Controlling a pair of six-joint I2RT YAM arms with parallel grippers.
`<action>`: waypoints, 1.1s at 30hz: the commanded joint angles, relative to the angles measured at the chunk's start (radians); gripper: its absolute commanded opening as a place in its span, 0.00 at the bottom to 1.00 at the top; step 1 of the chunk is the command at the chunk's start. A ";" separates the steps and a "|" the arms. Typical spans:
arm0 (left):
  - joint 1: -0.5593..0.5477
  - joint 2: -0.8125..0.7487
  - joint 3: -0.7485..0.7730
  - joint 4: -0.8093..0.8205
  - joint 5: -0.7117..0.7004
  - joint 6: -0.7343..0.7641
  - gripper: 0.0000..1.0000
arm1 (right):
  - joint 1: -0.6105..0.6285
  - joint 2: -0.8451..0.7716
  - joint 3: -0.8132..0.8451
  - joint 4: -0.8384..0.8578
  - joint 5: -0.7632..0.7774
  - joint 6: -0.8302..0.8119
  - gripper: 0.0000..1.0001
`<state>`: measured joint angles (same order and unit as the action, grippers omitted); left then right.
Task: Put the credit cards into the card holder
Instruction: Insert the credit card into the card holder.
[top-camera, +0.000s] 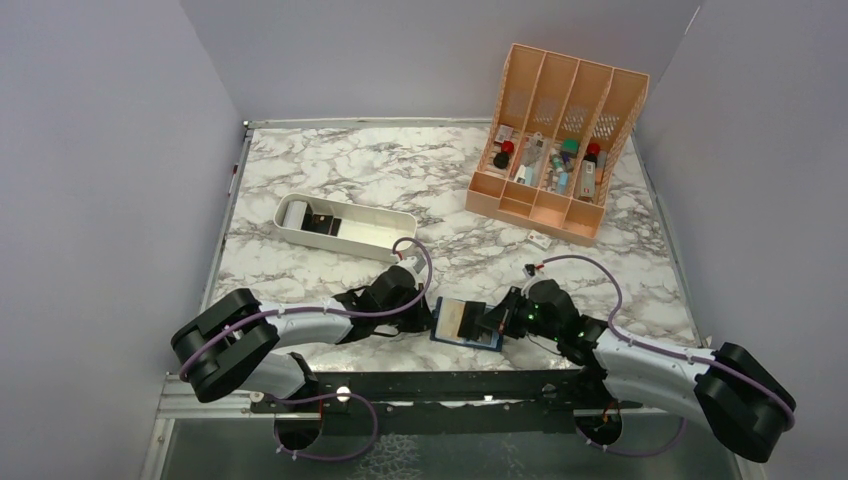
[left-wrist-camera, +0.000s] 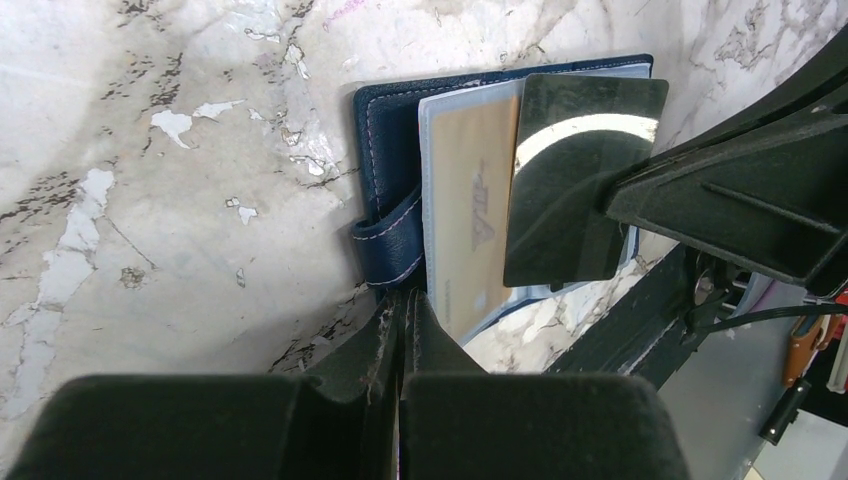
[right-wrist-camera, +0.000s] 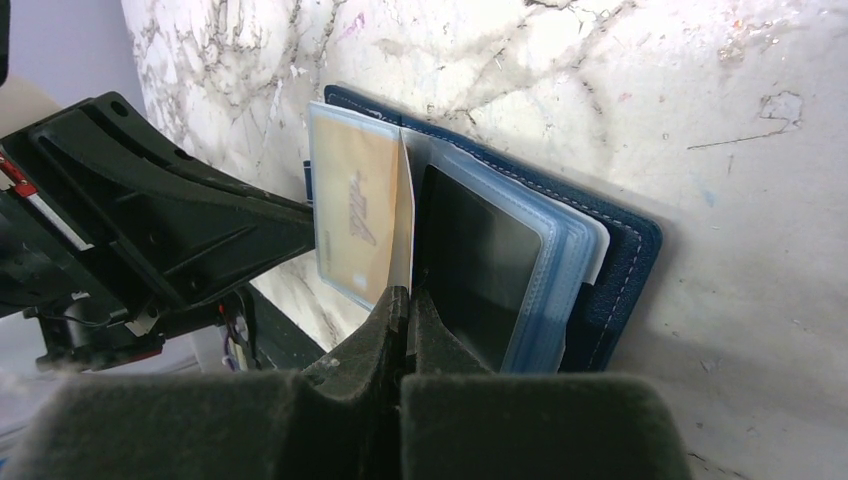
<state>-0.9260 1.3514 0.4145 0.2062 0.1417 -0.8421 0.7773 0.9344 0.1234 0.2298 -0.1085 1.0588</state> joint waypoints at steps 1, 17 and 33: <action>-0.013 0.008 -0.016 0.015 -0.030 -0.013 0.00 | 0.004 0.043 -0.020 0.040 -0.024 0.016 0.01; -0.028 -0.013 -0.022 -0.008 -0.058 -0.020 0.00 | 0.004 0.050 -0.047 0.072 -0.028 0.035 0.01; -0.033 -0.052 -0.040 -0.029 -0.075 -0.031 0.00 | 0.004 -0.122 -0.110 0.096 0.139 -0.059 0.01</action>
<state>-0.9512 1.3178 0.3916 0.1959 0.0948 -0.8688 0.7776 0.8310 0.0349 0.3401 -0.0406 1.0527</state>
